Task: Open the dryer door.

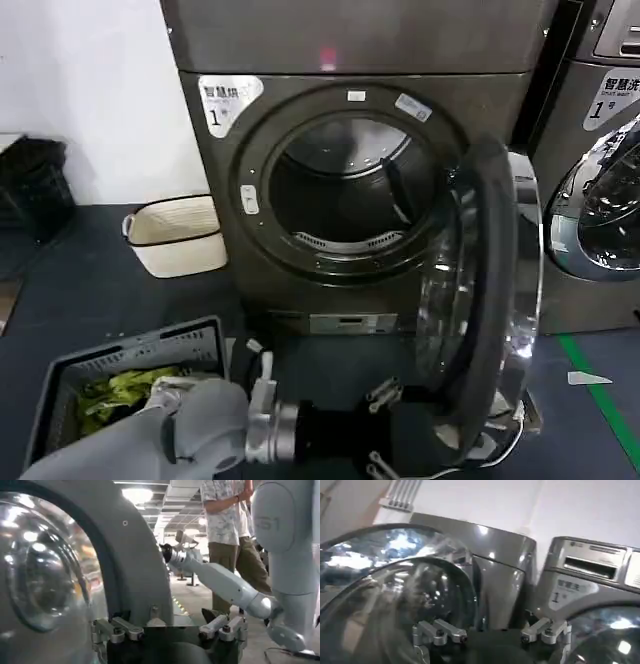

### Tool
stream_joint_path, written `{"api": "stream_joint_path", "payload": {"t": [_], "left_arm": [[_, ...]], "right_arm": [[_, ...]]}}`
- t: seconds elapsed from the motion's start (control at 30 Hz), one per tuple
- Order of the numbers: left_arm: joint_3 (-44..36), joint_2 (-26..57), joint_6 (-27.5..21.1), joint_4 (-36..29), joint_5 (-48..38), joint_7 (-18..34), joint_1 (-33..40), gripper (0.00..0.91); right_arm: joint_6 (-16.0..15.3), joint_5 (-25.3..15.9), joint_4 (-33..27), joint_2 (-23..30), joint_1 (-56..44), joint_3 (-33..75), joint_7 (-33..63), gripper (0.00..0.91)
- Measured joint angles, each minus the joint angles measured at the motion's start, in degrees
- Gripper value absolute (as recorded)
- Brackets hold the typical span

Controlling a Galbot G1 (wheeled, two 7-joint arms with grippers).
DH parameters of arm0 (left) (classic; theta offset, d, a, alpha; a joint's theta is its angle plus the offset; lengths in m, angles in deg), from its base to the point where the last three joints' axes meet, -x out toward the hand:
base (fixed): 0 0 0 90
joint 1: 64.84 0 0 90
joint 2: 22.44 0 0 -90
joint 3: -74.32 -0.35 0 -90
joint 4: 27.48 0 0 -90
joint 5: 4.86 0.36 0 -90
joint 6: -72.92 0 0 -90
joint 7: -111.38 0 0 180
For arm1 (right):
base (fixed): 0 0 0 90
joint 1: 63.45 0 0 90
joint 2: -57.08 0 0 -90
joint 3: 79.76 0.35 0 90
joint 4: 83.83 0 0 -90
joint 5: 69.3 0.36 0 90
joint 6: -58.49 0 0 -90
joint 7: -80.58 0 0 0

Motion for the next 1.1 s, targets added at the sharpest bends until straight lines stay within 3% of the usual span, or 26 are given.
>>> {"api": "stream_joint_path", "payload": {"t": [0.53, 1.1], "left_arm": [[-7.2, -4.54, 1.52, 4.12, 1.13, 5.08, 9.28, 0.907], [-11.69, -9.73, 2.27, 7.64, -1.15, 6.64, 17.74, 0.907]], "right_arm": [[-1.34, -0.22, -2.66, -0.11, -1.1, 5.54, 4.13, 0.907], [-1.27, -0.1, -3.05, 0.1, -1.13, 6.37, 4.39, 0.907]]}}
